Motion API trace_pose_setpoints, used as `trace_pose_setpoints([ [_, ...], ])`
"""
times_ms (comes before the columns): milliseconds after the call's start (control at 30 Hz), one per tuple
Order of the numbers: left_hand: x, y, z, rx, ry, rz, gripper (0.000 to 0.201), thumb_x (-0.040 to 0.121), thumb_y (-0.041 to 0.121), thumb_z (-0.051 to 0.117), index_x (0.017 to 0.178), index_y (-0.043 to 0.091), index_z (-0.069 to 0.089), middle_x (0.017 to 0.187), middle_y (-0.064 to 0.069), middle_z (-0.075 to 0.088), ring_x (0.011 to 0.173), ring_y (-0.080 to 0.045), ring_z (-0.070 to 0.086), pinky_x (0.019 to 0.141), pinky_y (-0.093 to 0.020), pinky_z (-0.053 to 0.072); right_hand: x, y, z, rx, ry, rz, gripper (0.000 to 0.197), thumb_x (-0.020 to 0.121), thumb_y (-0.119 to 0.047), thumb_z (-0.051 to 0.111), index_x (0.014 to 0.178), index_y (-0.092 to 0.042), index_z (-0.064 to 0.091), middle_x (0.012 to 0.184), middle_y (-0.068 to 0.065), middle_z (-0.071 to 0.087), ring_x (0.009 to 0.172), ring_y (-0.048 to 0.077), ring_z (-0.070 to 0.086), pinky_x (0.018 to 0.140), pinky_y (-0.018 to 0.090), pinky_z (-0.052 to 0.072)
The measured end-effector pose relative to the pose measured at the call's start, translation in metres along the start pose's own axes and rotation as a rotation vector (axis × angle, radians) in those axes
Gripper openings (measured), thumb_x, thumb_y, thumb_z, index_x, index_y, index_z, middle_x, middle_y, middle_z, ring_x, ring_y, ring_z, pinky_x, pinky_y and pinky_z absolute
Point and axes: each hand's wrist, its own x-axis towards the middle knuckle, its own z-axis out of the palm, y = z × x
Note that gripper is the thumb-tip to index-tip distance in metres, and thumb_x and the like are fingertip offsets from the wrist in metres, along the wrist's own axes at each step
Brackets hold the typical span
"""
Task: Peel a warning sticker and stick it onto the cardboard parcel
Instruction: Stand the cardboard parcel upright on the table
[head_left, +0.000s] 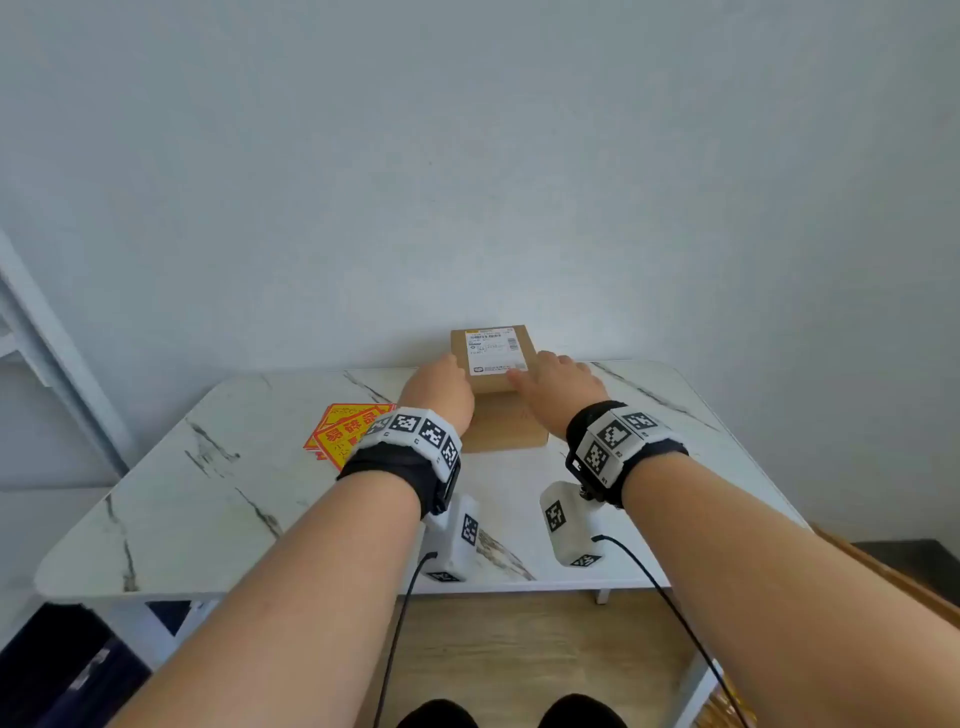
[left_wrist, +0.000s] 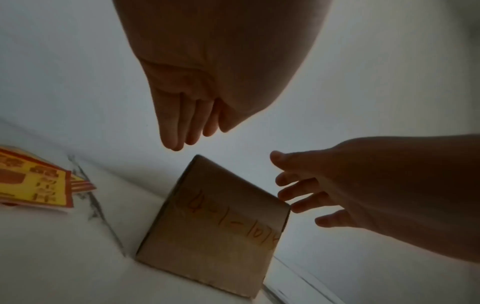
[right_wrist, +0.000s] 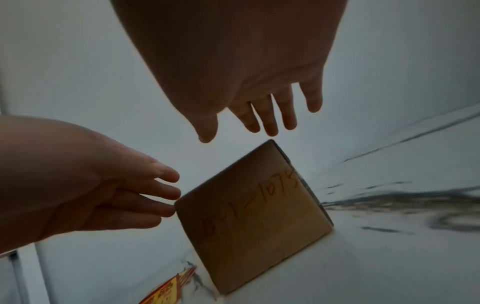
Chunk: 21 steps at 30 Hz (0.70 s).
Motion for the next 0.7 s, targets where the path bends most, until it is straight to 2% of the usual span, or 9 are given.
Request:
trace_pose_setpoints([
  [133, 0.019, -0.003, 0.02, -0.085, -0.065, -0.043, 0.037, 0.103, 0.023, 0.03, 0.127, 0.004, 0.051, 0.128, -0.017, 0.06, 0.117, -0.034, 0.057, 0.091, -0.038, 0.043, 0.017, 0.01, 0.011, 0.052, -0.003, 0.069, 0.052, 0.097, -0.05, 0.03, 0.127, -0.01, 0.046, 0.128, 0.014, 0.056, 0.119, 0.035, 0.05, 0.098, 0.045, 0.04],
  [267, 0.028, -0.008, 0.035, -0.159, -0.04, -0.073, 0.041, 0.103, 0.032, 0.027, 0.128, 0.007, 0.048, 0.122, -0.016, 0.062, 0.111, -0.035, 0.059, 0.085, -0.038, 0.044, 0.03, 0.018, 0.025, 0.157, -0.025, 0.111, 0.055, 0.095, -0.055, 0.026, 0.119, -0.011, 0.049, 0.114, 0.013, 0.064, 0.104, 0.034, 0.06, 0.094, 0.048, 0.047],
  [333, 0.03, -0.009, 0.038, -0.196, -0.028, -0.086, 0.041, 0.102, 0.033, 0.028, 0.128, 0.008, 0.048, 0.121, -0.015, 0.063, 0.111, -0.034, 0.06, 0.085, -0.038, 0.044, 0.031, 0.019, 0.029, 0.215, -0.015, 0.133, 0.051, 0.095, -0.049, 0.028, 0.116, -0.01, 0.052, 0.11, 0.012, 0.064, 0.099, 0.033, 0.061, 0.09, 0.047, 0.049],
  [433, 0.027, -0.009, 0.04, -0.225, -0.023, -0.08, 0.039, 0.102, 0.032, 0.031, 0.129, 0.01, 0.048, 0.122, -0.013, 0.063, 0.111, -0.033, 0.06, 0.087, -0.038, 0.045, 0.027, 0.018, 0.033, 0.283, 0.032, 0.155, 0.046, 0.094, -0.043, 0.033, 0.118, -0.008, 0.051, 0.113, 0.013, 0.058, 0.101, 0.032, 0.058, 0.089, 0.045, 0.05],
  [600, 0.015, -0.01, 0.039, -0.345, 0.0, -0.078, 0.044, 0.1, 0.028, 0.038, 0.142, 0.015, 0.038, 0.133, -0.011, 0.058, 0.118, -0.033, 0.058, 0.092, -0.039, 0.045, 0.011, 0.017, 0.031, 0.29, 0.108, 0.123, 0.043, 0.095, -0.038, 0.039, 0.123, -0.007, 0.049, 0.117, 0.011, 0.049, 0.105, 0.032, 0.055, 0.083, 0.039, 0.046],
  [700, 0.01, -0.012, 0.036, -0.377, 0.007, -0.087, 0.041, 0.095, 0.023, 0.046, 0.135, 0.014, 0.043, 0.127, -0.01, 0.06, 0.113, -0.033, 0.06, 0.086, -0.036, 0.046, 0.003, 0.018, 0.028, 0.307, 0.113, 0.105, 0.039, 0.093, -0.033, 0.043, 0.124, -0.009, 0.048, 0.114, 0.008, 0.049, 0.097, 0.028, 0.054, 0.077, 0.035, 0.043],
])
